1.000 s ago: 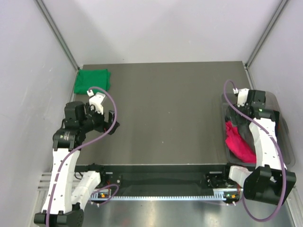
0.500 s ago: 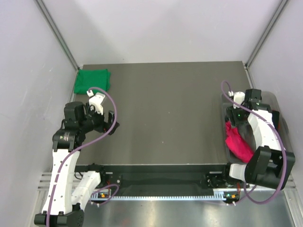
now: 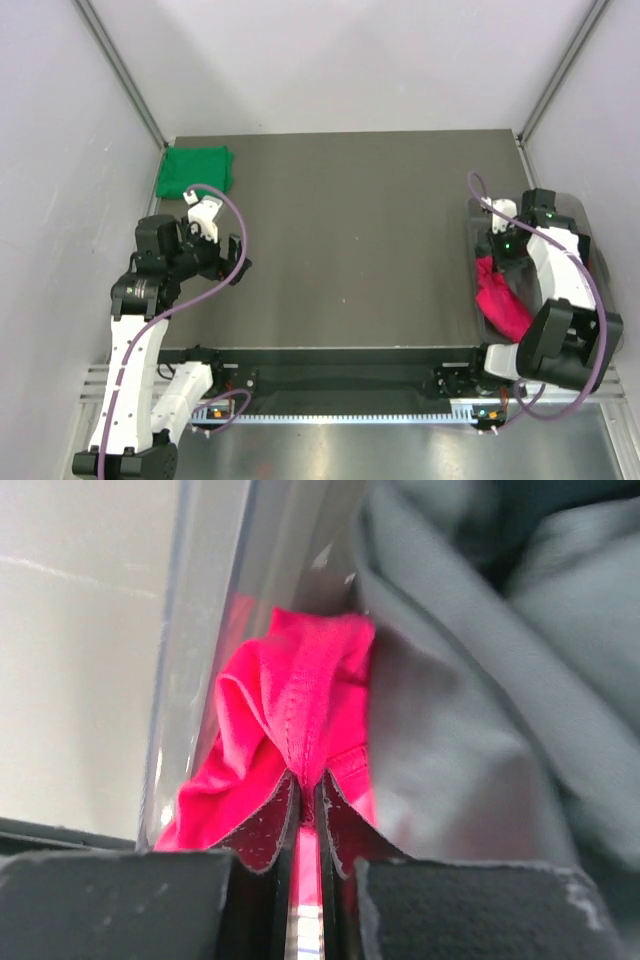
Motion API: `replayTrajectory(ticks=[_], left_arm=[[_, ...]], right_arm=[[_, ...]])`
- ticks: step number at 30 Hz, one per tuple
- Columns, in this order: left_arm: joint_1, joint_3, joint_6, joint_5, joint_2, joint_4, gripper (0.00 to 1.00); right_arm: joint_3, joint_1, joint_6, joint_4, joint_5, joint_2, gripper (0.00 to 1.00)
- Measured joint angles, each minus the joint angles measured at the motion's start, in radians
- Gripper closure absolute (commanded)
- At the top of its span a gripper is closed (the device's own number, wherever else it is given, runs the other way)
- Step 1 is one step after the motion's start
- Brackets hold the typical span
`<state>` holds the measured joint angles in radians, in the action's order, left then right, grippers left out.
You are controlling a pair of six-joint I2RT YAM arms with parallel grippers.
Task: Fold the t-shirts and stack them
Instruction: Grab the tshirt from the pile, then move the tshirt to the center of the board
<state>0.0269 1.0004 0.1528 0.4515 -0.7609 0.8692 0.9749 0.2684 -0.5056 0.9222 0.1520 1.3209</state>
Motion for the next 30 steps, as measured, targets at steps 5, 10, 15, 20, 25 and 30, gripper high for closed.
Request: replayTrajectory(ticks=[5,10,15,20,25,30], left_arm=[[0.000,0.000,0.005,-0.044,-0.007,-0.001,0.09],[0.000,0.019,-0.006,-0.085,-0.077,-0.002,0.06],[0.000,0.039,-0.034,-0.103,-0.143,-0.003,0.08],[-0.001,0.061,-0.034,-0.112,-0.130,-0.003,0.11],[-0.010,0.064,-0.032,-0.109,-0.111,0.000,0.12],[-0.023,0.077,-0.023,-0.113,-0.096,0.011,0.13]], right_arm=[[0.162,-0.005,-0.057,0.021,-0.024,-0.175,1.00],[0.518,-0.032,-0.105,0.014,0.013,-0.311,1.00],[0.797,-0.086,-0.093,-0.022,0.164,-0.319,1.00],[0.985,-0.278,-0.028,-0.086,0.295,-0.217,1.00],[1.183,-0.336,0.067,-0.134,0.412,-0.024,1.00],[1.275,-0.419,0.107,-0.163,0.444,0.108,1.00]])
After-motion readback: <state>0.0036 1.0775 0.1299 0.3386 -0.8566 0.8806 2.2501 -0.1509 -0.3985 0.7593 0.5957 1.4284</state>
